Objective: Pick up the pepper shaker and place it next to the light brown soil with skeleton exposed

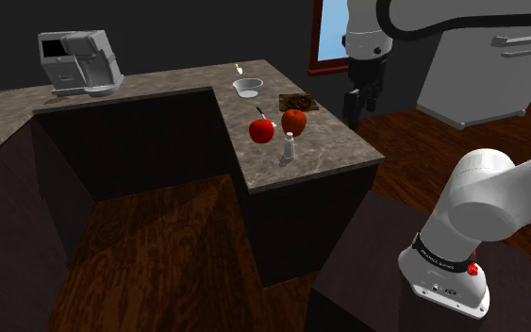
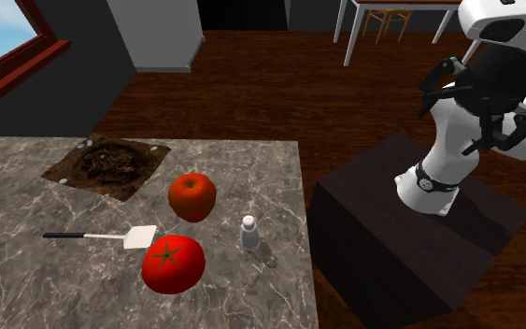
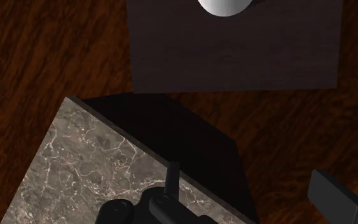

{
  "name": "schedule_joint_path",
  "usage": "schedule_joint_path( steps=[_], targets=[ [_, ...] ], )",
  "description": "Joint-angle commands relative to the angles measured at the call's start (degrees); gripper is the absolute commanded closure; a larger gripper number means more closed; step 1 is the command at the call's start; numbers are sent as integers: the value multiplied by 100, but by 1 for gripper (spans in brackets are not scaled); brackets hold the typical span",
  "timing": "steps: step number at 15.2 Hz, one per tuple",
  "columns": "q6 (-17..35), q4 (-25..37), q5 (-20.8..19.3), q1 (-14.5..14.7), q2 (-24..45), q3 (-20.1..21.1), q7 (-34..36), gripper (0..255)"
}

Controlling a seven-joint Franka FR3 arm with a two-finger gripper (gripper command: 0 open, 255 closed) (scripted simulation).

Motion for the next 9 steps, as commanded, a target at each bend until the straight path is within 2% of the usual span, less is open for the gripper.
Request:
schedule_joint_path(
  steps=[1, 9],
  targets=[
    [0, 0, 0, 0, 0, 0, 0, 0],
    [1500, -51, -295, -160, 1240, -433, -406, 0]
  ],
)
